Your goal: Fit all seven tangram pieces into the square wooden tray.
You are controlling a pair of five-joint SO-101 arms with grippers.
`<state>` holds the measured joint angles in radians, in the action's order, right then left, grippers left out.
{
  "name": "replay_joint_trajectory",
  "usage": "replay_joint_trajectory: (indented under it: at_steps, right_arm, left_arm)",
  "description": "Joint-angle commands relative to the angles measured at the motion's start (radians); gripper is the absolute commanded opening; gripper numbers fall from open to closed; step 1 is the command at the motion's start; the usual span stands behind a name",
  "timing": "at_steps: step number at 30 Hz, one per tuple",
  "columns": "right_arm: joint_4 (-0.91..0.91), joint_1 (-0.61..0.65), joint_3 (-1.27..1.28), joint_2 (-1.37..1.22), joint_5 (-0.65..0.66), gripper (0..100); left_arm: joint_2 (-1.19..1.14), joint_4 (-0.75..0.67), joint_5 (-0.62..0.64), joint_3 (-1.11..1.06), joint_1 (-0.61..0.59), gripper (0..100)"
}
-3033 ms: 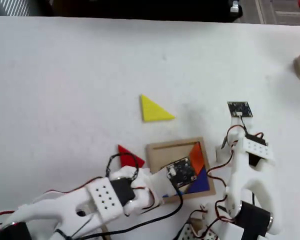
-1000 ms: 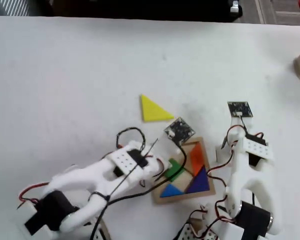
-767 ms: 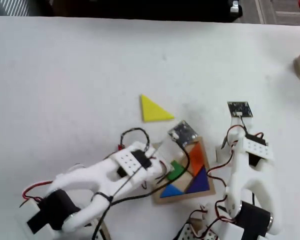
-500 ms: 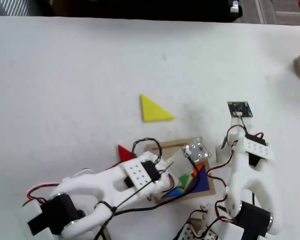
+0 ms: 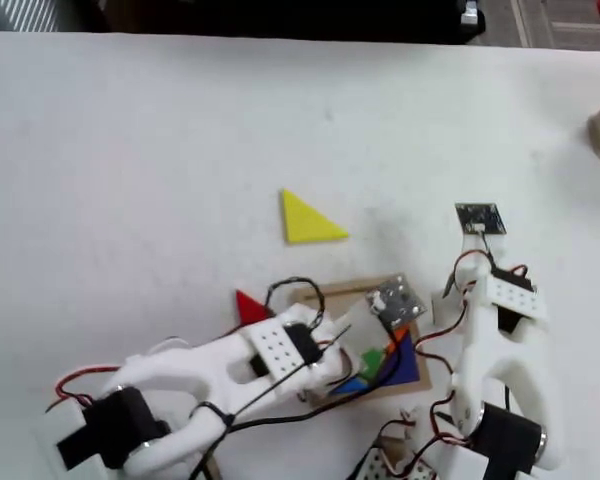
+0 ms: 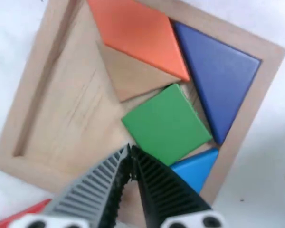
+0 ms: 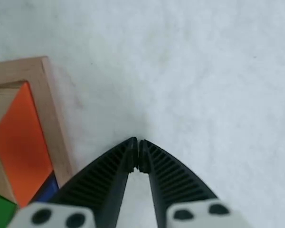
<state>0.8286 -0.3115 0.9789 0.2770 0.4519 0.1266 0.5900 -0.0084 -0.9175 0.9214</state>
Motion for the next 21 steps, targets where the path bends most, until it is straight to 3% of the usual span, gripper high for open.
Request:
replay_joint_trajectory:
  at_steps: [1,14,21]
  right_arm:
    - [-0.012,0.002,-0.009,0.039,0.009,1.8]
    - [-0.012,-0.001,-0.009,0.038,0.009,1.8]
    - [-0.012,-0.001,-0.009,0.039,0.009,1.8]
  left_arm:
    - [0.002,-0.057,0.006,0.031,0.022,4]
    - [0.012,-0.103,0.011,0.003,0.051,4]
    - [0.002,-0.245,0.014,0.002,-0.143,4]
